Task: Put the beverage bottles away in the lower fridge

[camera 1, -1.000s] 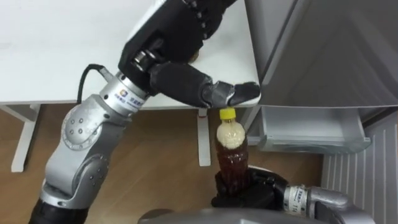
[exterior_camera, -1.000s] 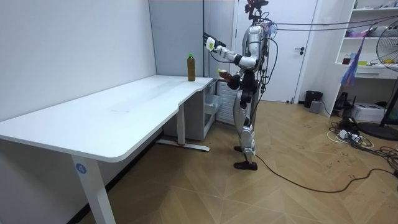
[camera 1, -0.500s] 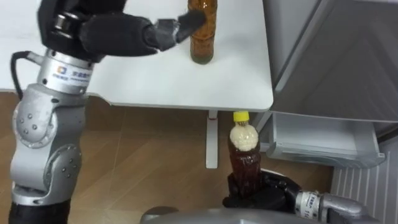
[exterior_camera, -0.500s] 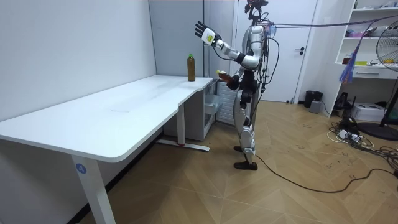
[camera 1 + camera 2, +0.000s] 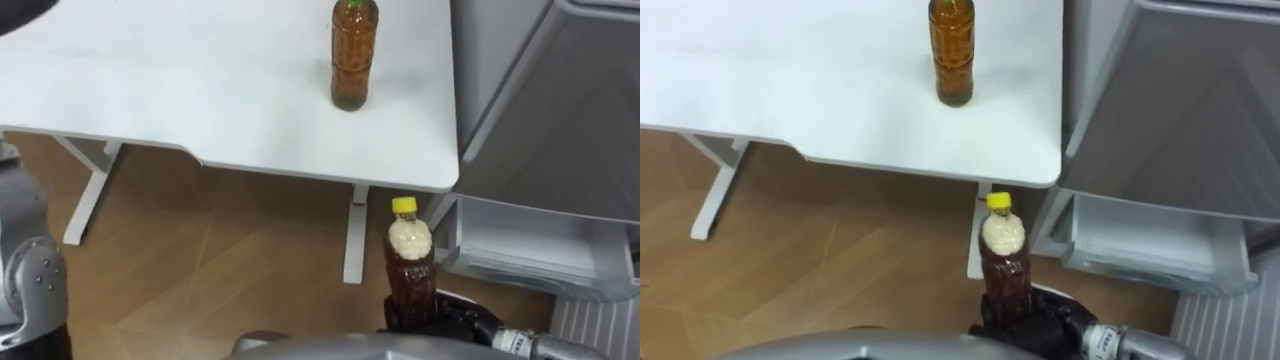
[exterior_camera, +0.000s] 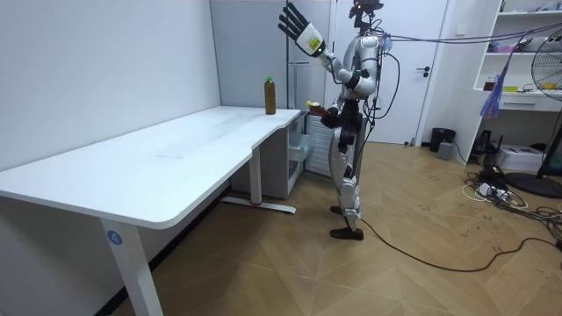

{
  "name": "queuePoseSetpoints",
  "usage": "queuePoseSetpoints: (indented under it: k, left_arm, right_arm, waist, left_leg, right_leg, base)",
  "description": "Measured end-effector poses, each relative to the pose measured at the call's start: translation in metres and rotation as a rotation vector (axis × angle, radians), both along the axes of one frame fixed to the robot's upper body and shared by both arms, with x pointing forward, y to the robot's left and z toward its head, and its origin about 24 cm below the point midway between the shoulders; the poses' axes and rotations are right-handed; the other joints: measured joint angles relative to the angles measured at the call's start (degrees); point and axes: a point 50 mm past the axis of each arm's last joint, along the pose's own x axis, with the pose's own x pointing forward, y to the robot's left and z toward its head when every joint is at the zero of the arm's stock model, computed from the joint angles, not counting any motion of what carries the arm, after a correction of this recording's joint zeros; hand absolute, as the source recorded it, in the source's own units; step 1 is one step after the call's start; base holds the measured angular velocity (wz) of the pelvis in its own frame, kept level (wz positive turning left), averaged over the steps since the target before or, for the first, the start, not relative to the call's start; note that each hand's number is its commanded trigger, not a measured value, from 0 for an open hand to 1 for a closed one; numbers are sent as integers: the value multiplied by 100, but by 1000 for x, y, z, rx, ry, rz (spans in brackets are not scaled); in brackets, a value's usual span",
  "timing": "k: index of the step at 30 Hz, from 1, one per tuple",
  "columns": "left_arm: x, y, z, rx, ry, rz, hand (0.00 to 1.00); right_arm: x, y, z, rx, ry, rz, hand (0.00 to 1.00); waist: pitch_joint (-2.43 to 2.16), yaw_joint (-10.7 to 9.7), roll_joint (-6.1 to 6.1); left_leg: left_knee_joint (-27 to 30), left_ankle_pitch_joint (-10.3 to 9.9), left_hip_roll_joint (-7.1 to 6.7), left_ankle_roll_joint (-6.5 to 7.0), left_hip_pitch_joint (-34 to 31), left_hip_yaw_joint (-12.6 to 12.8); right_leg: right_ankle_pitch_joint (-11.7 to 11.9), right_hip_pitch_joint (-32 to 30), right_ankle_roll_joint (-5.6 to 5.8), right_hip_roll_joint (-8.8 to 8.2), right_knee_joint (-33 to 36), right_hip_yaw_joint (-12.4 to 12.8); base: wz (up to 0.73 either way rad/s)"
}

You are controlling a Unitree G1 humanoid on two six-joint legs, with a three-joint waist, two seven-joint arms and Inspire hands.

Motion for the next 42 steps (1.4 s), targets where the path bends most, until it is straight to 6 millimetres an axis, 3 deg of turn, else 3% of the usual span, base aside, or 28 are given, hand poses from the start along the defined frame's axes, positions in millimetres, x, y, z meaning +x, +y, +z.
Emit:
queuePoseSetpoints:
  k: [7, 12, 16, 21, 28, 33, 42]
  left_arm:
    - [-7, 34, -47, -157, 187, 248, 0]
    - [-25, 50, -103, -331, 402, 374, 0]
    - [-35, 49, -152, -461, 592, 402, 0]
    - [-59, 33, -226, -639, 905, 431, 0]
    - [-88, 15, -269, -755, 1131, 428, 0]
    - [-127, 9, -296, -819, 1322, 446, 0]
    - [-183, -14, -323, -843, 1640, 356, 0]
  right_arm:
    - [-4, 6, -4, -10, 21, -31, 100]
    - [-3, 15, -8, -7, 27, -62, 100]
    - [-4, 17, -14, -21, 53, -102, 100]
    - [-4, 18, -19, -40, 82, -131, 100]
    - [-2, 20, -20, -23, 93, -165, 100]
    - [-6, 16, -25, -17, 135, -252, 100]
    - [-3, 12, -31, 18, 176, -338, 100]
  waist:
    - [11, 99, 3]
    - [1, 99, -109]
    - [13, 94, -142]
    - [16, 85, -173]
    - [9, 25, -196]
    - [26, -87, -126]
    - [11, -308, -89]
  left_leg:
    - [-8, 1, -20, -1, 44, -86]
    - [-54, 1, -9, -1, 92, -76]
    - [-62, 1, -6, -1, 139, -79]
    - [-141, 0, -14, -1, 150, -77]
    - [-131, 0, -7, -2, 93, -94]
    - [-173, -14, 8, -19, 176, -56]
    - [-175, -20, 5, -27, 100, -58]
  right_leg:
    - [1, 105, 3, -1, -103, -64]
    - [0, 125, 5, 17, -94, -34]
    - [0, 174, 6, 5, -105, -60]
    - [0, 165, 7, 17, -117, -49]
    - [9, 189, 9, 34, -188, -49]
    - [8, 267, 10, 52, -213, -50]
    - [8, 214, 9, 48, -198, -58]
  base:
    - [7]
    - [-2]
    - [-1]
    - [-1]
    - [0]
    - [-1]
    - [0]
